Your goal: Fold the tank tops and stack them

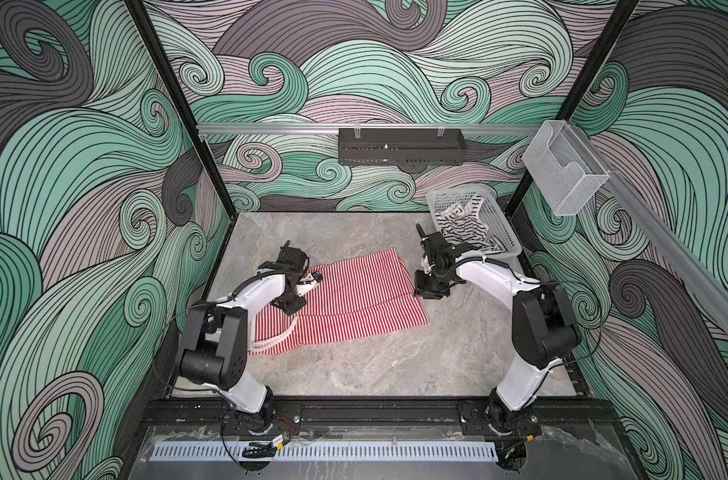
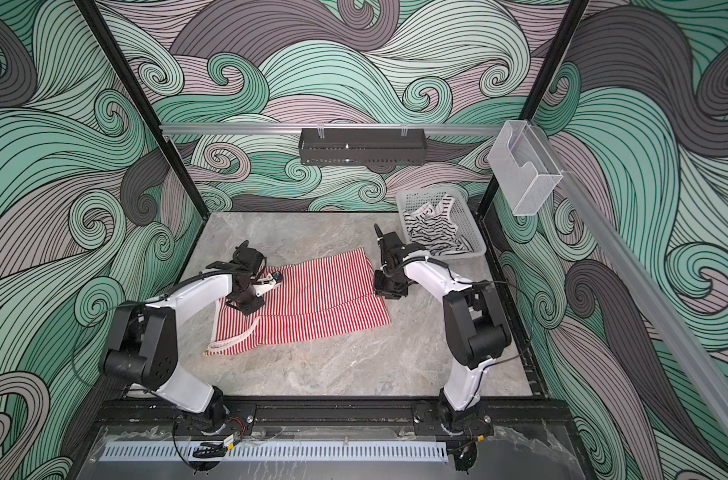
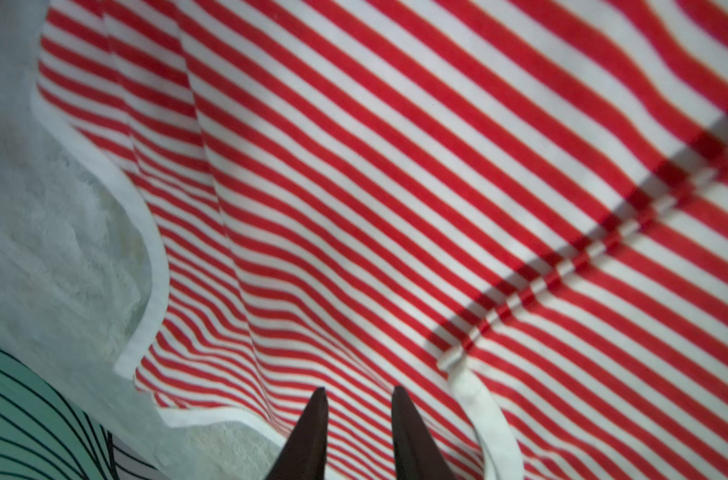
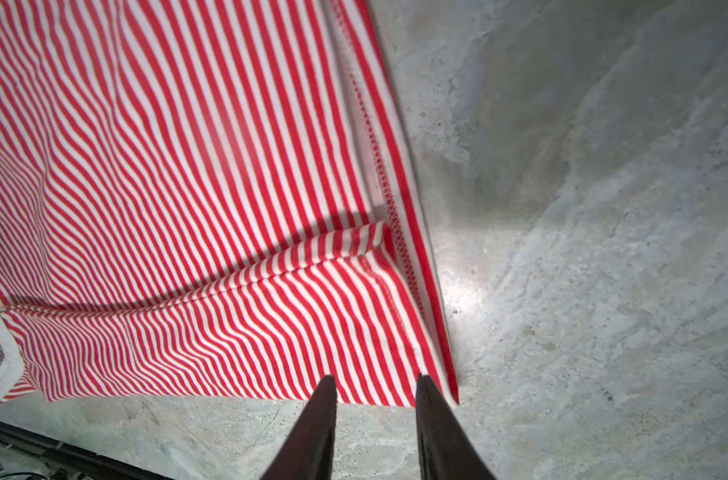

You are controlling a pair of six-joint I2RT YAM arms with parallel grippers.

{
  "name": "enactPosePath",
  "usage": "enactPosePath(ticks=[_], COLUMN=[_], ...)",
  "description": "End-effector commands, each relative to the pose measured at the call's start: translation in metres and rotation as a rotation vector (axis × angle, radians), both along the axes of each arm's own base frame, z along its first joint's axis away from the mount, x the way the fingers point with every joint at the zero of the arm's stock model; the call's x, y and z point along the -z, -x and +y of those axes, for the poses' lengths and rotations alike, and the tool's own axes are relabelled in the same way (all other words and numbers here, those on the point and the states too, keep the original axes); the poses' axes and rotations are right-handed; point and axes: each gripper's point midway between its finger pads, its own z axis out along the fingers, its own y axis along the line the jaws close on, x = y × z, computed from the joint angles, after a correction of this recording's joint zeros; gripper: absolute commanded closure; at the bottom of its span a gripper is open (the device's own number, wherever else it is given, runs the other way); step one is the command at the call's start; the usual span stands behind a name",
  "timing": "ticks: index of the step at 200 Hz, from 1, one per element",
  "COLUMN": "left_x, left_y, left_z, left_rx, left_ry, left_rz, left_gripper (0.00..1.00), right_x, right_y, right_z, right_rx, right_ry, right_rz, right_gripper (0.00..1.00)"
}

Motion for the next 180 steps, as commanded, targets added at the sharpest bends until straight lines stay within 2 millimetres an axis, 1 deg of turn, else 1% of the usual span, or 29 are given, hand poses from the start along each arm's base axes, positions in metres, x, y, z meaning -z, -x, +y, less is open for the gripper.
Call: enactPosePath(ticks=[1,5,11,29,49,72,75,86,105,121,136,151,153,171,180], left_x=[-0.004,-0.007,-0.005,0.009,0.026,0.04,0.046,0.054,0.065,0.071,0.07,0.066,0.065,0.061,0.06], left_y=[0.053,0.061,0.07,0.095,0.106,0.104,0.105,0.103,0.1,0.098,0.097,0.098,0.099,0.101,0.103], left_z=[0.0,0.0,0.001,0.006,0.011,0.014,0.016,0.021,0.032,0.041,0.044,0.043,0.043,0.042,0.042], left_rx=[0.014,0.026,0.036,0.058,0.058,0.054,0.052,0.045,0.039,0.05,0.064,0.077,0.08,0.105,0.123], left_ry=[0.048,0.055,0.056,0.043,0.022,0.01,0.005,-0.004,-0.041,-0.061,-0.051,-0.025,-0.021,-0.006,-0.004], left_rz=[0.127,0.13,0.149,0.215,0.263,0.266,0.287,0.299,0.331,0.349,0.361,0.382,0.387,0.401,0.411], left_gripper=[0.69,0.69,0.7,0.7,0.71,0.72,0.71,0.72,0.73,0.74,0.75,0.76,0.76,0.76,0.76], right_x=[0.009,0.014,0.018,0.033,0.047,0.058,0.059,0.064,0.071,0.078,0.085,0.092,0.095,0.099,0.099], right_y=[0.014,0.017,0.019,0.024,0.03,0.04,0.041,0.048,0.066,0.082,0.098,0.112,0.116,0.134,0.144], right_z=[0.011,0.012,0.014,0.016,0.013,0.008,0.008,0.006,-0.001,-0.009,-0.015,-0.02,-0.022,-0.028,-0.026], right_rx=[-0.028,-0.031,-0.032,-0.032,-0.036,-0.03,-0.03,-0.033,-0.047,-0.041,-0.034,-0.032,-0.031,-0.023,-0.019], right_ry=[0.006,0.008,0.008,0.009,0.042,0.059,0.061,0.075,0.122,0.146,0.156,0.174,0.181,0.193,0.181], right_rz=[0.01,0.018,0.027,0.052,0.079,0.098,0.102,0.116,0.141,0.168,0.192,0.218,0.229,0.259,0.268], right_gripper=[0.67,0.68,0.69,0.71,0.74,0.75,0.75,0.75,0.76,0.76,0.76,0.75,0.76,0.76,0.76])
